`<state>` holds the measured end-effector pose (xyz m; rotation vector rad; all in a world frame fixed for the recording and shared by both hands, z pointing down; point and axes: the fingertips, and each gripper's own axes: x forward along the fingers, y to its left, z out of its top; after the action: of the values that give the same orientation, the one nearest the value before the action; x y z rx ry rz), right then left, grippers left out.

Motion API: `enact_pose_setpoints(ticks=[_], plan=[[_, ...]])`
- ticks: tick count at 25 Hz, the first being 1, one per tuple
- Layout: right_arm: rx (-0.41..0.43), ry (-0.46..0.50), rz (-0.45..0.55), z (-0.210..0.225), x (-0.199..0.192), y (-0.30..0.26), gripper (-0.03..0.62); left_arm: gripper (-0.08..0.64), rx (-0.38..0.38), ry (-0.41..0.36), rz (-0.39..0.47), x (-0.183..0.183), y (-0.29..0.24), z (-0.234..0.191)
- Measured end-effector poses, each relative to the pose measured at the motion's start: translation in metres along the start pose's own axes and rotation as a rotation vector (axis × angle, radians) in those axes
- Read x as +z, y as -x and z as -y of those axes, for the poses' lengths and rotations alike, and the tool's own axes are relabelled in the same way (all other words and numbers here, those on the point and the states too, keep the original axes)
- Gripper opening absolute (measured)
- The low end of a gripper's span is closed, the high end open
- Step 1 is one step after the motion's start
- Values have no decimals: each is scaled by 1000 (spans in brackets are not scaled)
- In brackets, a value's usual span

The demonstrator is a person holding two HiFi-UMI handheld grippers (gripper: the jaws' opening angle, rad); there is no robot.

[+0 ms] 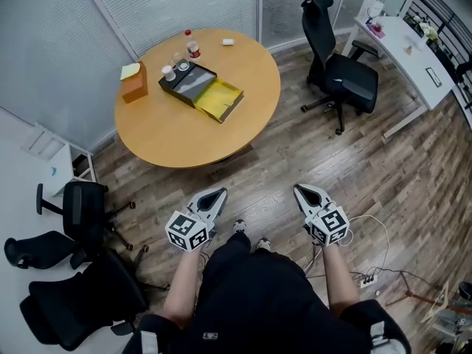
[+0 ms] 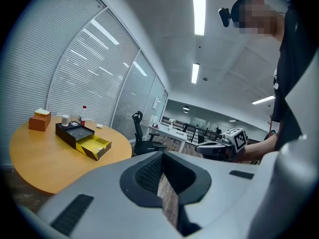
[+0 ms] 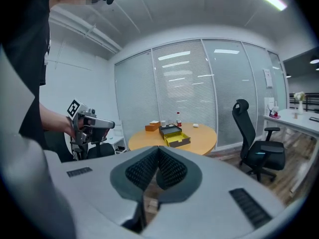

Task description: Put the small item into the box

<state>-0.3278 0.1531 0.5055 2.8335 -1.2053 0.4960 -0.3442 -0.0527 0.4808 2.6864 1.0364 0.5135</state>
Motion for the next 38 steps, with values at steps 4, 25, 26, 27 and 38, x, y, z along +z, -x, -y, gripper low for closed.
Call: enact_pose_setpoints(ticks=[4, 25, 26, 27, 38], plan=[[-29, -21, -3, 3, 10, -24, 3, 6, -27, 3, -1, 8, -7, -24], [-158, -79, -1, 15, 20, -93, 5, 6, -141, -3, -41, 24, -28, -103], [-156, -79, -1, 16, 20, -95, 5, 6, -139, -1, -42, 24, -29, -105], [-153, -78, -2, 18, 20, -97, 5, 6, -136, 2, -43, 24, -30, -106], [-90, -61, -12, 75, 31, -122, 5, 6, -78, 31, -45, 32, -78, -116]])
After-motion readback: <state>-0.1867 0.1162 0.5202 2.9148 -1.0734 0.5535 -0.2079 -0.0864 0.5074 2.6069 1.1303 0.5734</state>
